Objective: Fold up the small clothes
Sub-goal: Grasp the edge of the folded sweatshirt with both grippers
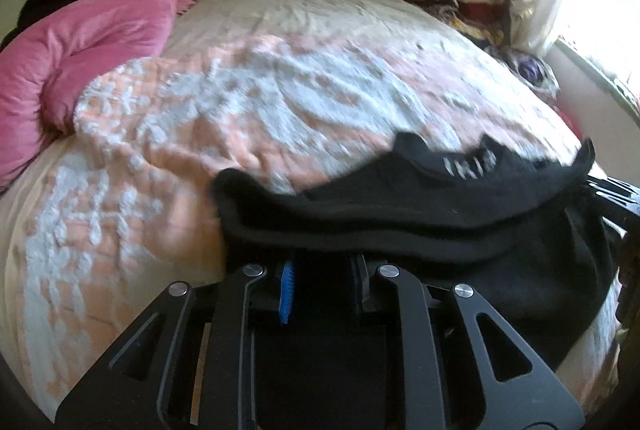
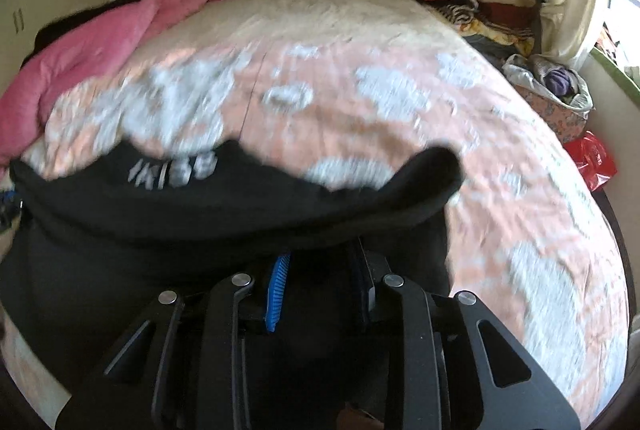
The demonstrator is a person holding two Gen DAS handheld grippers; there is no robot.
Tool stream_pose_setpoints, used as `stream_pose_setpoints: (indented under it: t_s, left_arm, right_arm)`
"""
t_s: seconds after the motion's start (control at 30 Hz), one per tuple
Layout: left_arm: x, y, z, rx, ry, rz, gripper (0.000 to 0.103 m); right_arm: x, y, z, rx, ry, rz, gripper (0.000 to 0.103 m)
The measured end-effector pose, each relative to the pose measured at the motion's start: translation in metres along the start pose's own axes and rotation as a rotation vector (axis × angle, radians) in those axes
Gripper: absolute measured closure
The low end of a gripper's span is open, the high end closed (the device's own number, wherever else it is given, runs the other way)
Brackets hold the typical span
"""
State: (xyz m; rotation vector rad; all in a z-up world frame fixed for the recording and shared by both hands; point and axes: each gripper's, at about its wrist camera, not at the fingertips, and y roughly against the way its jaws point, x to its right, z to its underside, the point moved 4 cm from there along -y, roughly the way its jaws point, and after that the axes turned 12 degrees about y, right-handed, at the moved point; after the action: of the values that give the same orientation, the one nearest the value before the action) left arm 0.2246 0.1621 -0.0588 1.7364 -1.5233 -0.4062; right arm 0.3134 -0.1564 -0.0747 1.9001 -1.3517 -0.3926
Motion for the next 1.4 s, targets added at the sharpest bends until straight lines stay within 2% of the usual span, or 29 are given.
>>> stream_pose_setpoints:
  t_s: [0.07,0.17,0.3,0.33,0.4,0.57,0.63,0.67,0.73,0.77,0.8,0.9,1.0,1.07,1.23,1.4]
  left_arm:
    - [-0.012,0.003,-0.009,0.024,0.040,-0.003,0.089]
    - [-0.035,0.010,-0.021,0.052,0.115,-0.018,0.081]
    - [-0.049,0.008,-0.027,0.021,0.184,0.016,0.070]
    - [-0.050,0.006,-0.026,0.015,0.192,0.023,0.068]
    - [-0.050,0.001,-0.024,-0.007,0.200,0.032,0.060]
    - [-0.043,-0.014,-0.014,-0.056,0.172,0.055,0.058]
    - [-0.039,-0.016,-0.011,-0.062,0.152,0.060,0.061]
    - [-0.037,-0.017,-0.010,-0.062,0.143,0.057,0.072]
    - [-0.034,-0.016,-0.009,-0.047,0.115,0.034,0.083]
    - [-0.033,-0.015,-0.010,-0.039,0.104,0.029,0.092]
    - [-0.032,-0.012,-0.011,-0.028,0.096,0.030,0.095]
    - [-0.030,0.001,-0.018,0.008,0.096,0.054,0.098]
    - [-0.032,0.011,-0.026,0.046,0.114,0.087,0.098]
    - [-0.034,0.010,-0.027,0.053,0.120,0.086,0.098]
    - [-0.042,-0.011,-0.017,0.004,0.140,0.057,0.098]
    - [-0.043,-0.012,-0.012,-0.020,0.142,0.044,0.093]
  right_arm:
    - [0.013,0.003,-0.010,0.025,-0.036,0.007,0.077]
    - [0.034,0.010,-0.017,0.055,-0.074,0.027,0.076]
    - [0.053,0.013,-0.011,0.045,-0.078,0.041,0.072]
    - [0.055,0.012,-0.007,0.033,-0.071,0.046,0.065]
    - [0.057,0.006,-0.002,0.001,-0.055,0.059,0.059]
    - [0.053,-0.013,0.004,-0.046,-0.050,0.053,0.059]
    - [0.051,-0.019,0.005,-0.060,-0.039,0.042,0.060]
    - [0.050,-0.022,0.005,-0.066,-0.032,0.038,0.063]
    - [0.046,-0.027,0.005,-0.074,-0.020,0.028,0.093]
    - [0.044,-0.027,0.005,-0.071,-0.014,0.021,0.094]
    - [0.043,-0.025,0.004,-0.064,-0.009,0.027,0.095]
    - [0.046,-0.010,-0.002,0.003,-0.054,0.004,0.095]
    - [0.070,0.004,-0.007,0.094,-0.210,-0.052,0.095]
    - [0.084,0.004,-0.007,0.112,-0.287,-0.058,0.095]
    - [0.090,-0.015,0.007,0.032,-0.296,-0.019,0.095]
    - [0.086,-0.018,0.016,0.021,-0.290,-0.016,0.095]
